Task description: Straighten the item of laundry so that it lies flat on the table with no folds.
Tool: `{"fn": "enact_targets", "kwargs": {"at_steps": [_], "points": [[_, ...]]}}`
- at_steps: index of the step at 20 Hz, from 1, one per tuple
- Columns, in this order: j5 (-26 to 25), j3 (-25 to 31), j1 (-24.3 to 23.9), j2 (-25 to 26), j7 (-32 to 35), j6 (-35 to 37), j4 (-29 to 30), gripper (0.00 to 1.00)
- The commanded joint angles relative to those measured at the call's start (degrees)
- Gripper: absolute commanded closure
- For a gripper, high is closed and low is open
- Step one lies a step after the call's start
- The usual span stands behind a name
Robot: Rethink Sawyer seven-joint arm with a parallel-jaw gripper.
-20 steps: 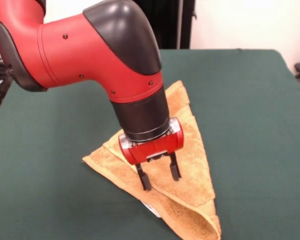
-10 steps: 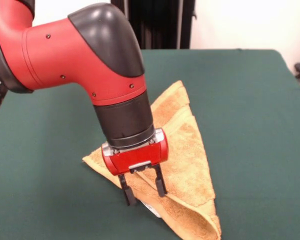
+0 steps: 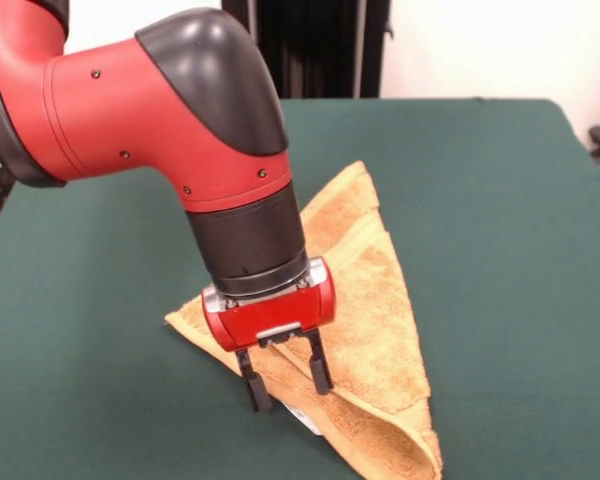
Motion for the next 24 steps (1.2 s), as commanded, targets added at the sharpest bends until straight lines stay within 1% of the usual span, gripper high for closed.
{"fn": "enact_targets", "kwargs": {"at_steps": [1,6,9,17,24], "points": [[-0.9,0.0,1.6,1.8,-10.2,0.3,4.6,0.0],[1.8,3.9,-1.3,-1.8,-11.0,0.4,9.3,0.0],[2.4,5.6,-2.3,-2.8,-11.0,-0.4,10.7,0.0],[1.8,6.5,-2.7,-2.4,-10.7,-0.7,11.4,0.0],[0.6,4.8,-1.7,-1.7,-10.5,0.5,10.2,0.0]]}}
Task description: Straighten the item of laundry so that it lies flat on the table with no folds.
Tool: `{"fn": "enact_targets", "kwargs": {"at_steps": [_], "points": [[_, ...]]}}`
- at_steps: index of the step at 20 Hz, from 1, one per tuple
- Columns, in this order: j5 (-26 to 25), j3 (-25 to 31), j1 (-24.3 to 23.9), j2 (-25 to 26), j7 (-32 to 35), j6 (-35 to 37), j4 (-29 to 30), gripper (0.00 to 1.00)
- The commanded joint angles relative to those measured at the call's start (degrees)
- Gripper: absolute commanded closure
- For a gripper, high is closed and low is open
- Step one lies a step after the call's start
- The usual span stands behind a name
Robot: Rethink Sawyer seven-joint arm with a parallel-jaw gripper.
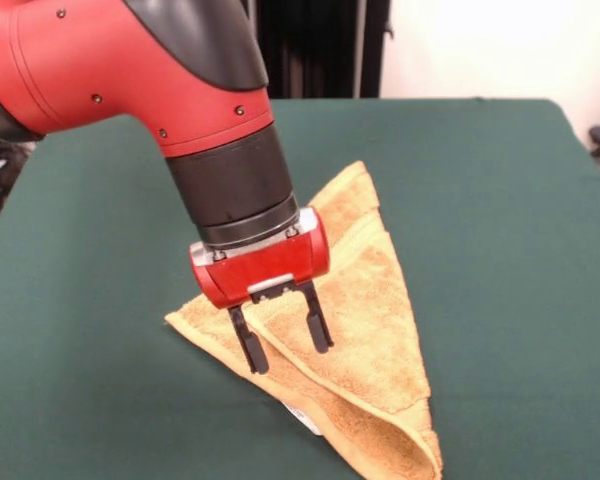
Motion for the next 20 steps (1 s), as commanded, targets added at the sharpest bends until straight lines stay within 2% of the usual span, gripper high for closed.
{"fn": "enact_targets", "kwargs": {"at_steps": [1,9,20], "points": [[-0.8,0.7,3.0,2.3,-10.6,1.0,3.4,0.0],[-0.9,-2.0,4.6,3.2,-10.4,4.9,1.5,0.0],[-2.3,-0.7,4.8,3.8,-8.6,-1.7,0.3,0.0]]}}
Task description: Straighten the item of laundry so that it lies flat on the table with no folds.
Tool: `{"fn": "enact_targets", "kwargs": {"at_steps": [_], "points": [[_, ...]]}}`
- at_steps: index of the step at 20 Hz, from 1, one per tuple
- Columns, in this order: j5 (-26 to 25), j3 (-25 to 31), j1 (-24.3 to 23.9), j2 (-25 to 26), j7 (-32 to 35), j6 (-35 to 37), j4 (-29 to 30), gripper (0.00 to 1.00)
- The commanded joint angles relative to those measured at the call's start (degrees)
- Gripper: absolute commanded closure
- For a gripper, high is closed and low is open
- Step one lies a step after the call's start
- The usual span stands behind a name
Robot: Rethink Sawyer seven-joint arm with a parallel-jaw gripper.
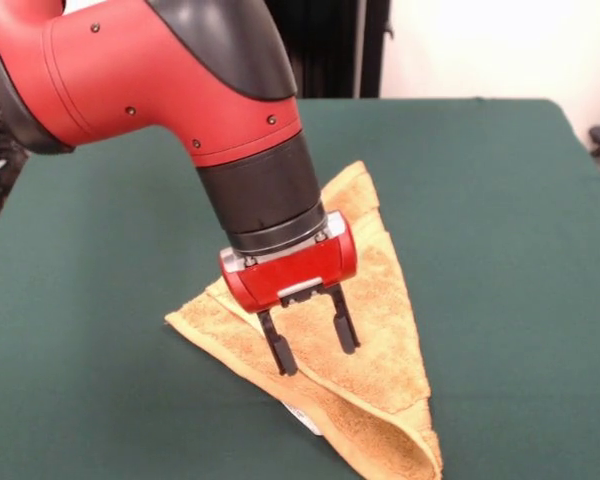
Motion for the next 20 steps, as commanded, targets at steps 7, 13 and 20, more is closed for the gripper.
{"fn": "enact_targets", "kwargs": {"at_steps": [7,13,20], "points": [[-4.2,-1.3,5.1,3.4,-6.1,-6.3,-1.6,0.0],[-6.0,-2.2,6.1,4.2,-4.6,-9.9,-3.1,0.0],[-6.6,-3.2,6.6,4.7,-4.6,-10.5,-3.6,0.0]]}}
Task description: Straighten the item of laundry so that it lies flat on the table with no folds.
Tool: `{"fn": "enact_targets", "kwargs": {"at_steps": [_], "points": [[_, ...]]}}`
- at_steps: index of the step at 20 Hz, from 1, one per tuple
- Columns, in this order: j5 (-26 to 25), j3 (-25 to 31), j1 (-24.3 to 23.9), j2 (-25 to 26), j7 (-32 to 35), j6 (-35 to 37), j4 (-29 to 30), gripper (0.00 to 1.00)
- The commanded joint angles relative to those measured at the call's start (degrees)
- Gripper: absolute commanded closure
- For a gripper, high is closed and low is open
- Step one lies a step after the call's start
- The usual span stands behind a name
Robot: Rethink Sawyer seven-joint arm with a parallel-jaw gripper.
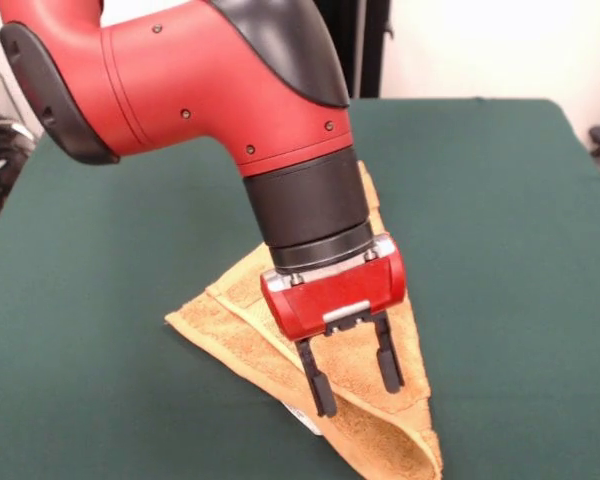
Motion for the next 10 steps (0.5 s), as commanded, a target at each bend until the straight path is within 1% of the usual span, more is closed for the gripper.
{"fn": "enact_targets", "kwargs": {"at_steps": [1,10], "points": [[-2.4,-3.3,3.1,4.4,-4.6,-0.6,-1.8,0.0],[-2.9,-6.9,5.3,4.7,-2.8,2.4,-2.0,0.0]]}}
